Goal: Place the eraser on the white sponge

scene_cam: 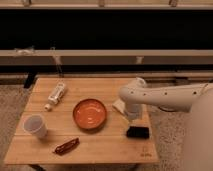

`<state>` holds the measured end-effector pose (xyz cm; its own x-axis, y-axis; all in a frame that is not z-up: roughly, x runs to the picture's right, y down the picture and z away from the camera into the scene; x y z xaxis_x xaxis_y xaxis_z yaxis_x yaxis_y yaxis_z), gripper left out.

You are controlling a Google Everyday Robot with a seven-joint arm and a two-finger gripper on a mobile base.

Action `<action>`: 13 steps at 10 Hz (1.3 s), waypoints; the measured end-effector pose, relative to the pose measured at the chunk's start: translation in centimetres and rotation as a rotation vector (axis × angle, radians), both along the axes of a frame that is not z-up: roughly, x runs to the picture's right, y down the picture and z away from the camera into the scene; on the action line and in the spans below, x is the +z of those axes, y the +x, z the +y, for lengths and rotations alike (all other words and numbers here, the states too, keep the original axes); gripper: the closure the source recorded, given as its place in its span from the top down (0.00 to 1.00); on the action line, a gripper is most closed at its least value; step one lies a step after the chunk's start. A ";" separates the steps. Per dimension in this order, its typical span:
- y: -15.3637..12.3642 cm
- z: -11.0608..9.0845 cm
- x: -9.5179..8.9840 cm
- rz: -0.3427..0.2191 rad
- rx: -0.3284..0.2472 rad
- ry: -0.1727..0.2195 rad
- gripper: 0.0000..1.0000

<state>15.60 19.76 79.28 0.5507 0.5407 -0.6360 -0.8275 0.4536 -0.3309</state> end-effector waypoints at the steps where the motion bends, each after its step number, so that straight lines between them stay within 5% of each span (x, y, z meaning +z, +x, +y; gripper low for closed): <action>1: 0.3 0.8 0.3 -0.011 -0.009 -0.029 0.67; 8: 2.1 3.7 3.0 0.027 -0.035 -0.131 0.67; 11: 2.1 3.7 3.3 0.038 -0.049 -0.135 0.67; 13: 2.4 3.7 3.3 0.048 -0.060 -0.137 0.56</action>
